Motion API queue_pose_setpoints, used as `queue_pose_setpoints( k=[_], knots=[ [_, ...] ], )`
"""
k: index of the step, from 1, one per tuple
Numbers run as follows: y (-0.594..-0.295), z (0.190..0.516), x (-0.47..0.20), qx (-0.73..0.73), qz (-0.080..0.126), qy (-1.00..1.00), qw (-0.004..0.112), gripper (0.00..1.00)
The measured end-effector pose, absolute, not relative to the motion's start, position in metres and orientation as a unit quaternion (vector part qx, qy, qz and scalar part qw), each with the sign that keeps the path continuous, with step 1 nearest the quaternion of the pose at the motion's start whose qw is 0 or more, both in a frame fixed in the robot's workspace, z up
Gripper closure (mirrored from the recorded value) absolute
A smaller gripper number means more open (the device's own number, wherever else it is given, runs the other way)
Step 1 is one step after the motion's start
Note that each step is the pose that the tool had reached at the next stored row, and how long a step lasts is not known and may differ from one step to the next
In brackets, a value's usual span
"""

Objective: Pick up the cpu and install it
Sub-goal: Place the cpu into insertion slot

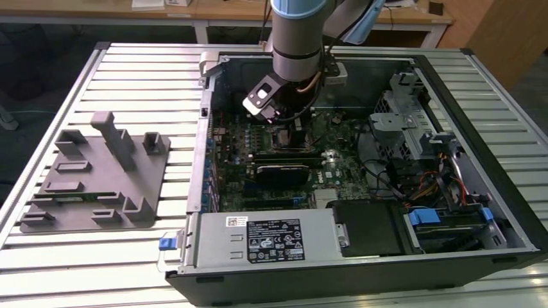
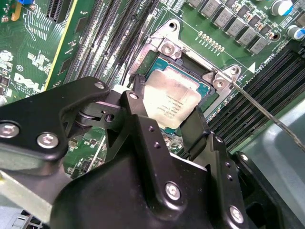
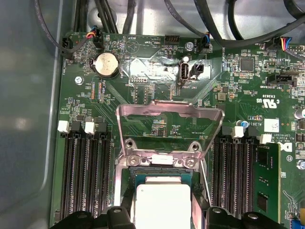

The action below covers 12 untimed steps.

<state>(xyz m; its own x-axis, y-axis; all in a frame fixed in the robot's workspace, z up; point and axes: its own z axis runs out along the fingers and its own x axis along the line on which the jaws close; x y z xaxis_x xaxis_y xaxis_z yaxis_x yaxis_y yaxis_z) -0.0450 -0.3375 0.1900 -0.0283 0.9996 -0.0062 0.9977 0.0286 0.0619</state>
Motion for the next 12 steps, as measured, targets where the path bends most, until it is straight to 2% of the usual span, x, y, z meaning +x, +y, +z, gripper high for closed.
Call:
queue_pose_setpoints(
  k=[12],
  knots=[
    [-0.3375,0.1907,-0.0436,0.700,0.020,0.714,0.024,0.45]
  ],
)
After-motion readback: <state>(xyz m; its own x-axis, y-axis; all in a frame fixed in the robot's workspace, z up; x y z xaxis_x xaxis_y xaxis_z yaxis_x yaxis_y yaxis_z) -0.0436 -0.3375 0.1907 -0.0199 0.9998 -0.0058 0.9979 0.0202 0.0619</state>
